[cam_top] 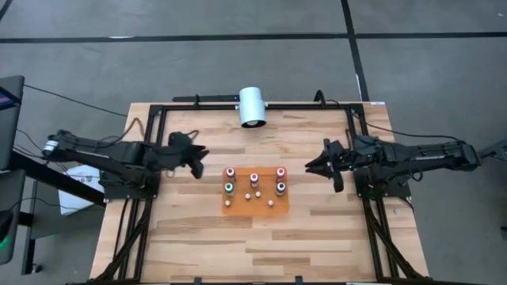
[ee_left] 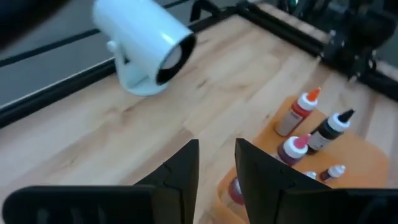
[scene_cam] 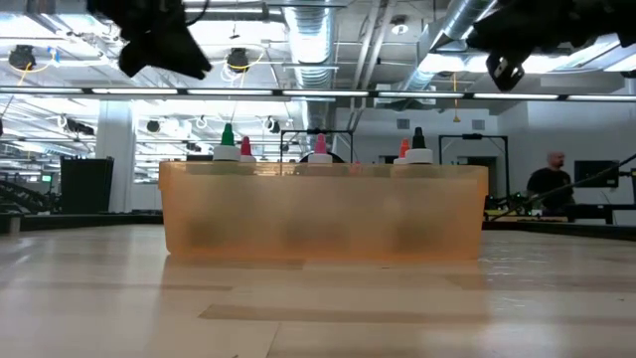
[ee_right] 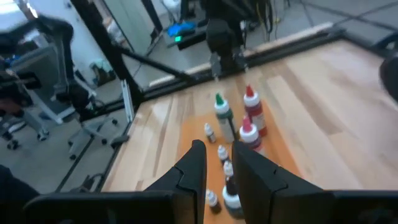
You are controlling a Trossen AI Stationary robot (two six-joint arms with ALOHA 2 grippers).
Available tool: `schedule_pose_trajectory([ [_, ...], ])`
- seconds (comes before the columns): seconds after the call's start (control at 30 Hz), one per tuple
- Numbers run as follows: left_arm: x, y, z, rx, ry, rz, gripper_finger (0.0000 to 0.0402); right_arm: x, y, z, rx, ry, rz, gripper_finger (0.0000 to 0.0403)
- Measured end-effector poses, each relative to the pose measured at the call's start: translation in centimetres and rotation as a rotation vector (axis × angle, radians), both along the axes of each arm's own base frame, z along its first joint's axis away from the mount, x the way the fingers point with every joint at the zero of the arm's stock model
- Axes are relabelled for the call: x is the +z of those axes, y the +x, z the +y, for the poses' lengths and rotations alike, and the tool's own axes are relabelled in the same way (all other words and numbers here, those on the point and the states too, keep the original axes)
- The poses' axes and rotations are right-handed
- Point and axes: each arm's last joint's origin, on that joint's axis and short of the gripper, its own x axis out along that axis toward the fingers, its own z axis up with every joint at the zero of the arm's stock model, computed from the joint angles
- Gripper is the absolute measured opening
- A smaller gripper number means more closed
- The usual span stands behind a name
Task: Pick & Place food coloring
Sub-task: Return to Home Position
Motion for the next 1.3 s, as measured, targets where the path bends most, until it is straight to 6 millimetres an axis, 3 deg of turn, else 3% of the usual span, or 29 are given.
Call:
schedule_pose_trajectory([
  [0.17,-0.6,-2.8,0.2,0.005,-0.014,-0.141,0.0094,1.0,-1.0,0.0,0.0,-0.001,-0.078,0.0065],
  [0.47,-2.8,-5.8,-0.3,0.029,-0.008,-0.329,0.0094,1.4,-1.4,1.2,0.03,-0.05,-0.13,0.0065],
  [0.83,-5.0,-7.0,-1.2,0.067,-0.012,-0.405,0.0094,0.9,-1.9,2.3,0.076,-0.077,-0.146,0.0065],
  [1.3,-4.9,-7.1,-0.1,0.015,-0.017,-0.392,0.0094,-1.6,-6.8,1.3,0.07,-0.044,-0.325,0.0065],
])
